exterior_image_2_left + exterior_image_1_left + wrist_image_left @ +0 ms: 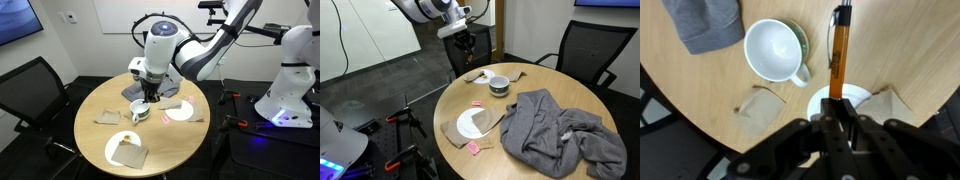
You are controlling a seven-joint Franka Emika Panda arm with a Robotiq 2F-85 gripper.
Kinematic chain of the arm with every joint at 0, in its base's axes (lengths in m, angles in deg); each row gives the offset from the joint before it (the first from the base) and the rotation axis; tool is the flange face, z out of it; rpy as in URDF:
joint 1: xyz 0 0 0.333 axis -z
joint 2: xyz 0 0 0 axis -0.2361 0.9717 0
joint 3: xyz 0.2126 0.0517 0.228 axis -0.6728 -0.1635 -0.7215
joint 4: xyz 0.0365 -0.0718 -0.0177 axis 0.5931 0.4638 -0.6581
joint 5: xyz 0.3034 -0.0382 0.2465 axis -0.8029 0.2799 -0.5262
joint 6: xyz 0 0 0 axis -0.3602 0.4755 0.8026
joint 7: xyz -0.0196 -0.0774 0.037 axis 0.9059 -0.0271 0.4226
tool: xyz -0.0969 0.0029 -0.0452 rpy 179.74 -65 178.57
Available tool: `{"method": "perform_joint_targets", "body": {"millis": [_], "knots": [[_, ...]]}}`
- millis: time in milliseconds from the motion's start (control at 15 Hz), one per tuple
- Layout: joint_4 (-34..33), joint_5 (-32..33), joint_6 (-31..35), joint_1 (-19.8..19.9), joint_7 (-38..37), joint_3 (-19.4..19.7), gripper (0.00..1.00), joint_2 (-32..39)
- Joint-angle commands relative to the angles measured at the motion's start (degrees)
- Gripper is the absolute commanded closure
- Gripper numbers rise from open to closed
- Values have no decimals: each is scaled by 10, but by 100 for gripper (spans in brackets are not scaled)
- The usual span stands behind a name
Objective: Pick up the pen and put it in the cup
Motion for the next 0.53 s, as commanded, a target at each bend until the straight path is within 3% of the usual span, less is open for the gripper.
{"method": "perform_joint_targets", "body": {"millis": [0,467], "knots": [[-20,125,-39,-52,-159,51,97,4],[-41,280,-102,-45,-410,36,97,16]]}}
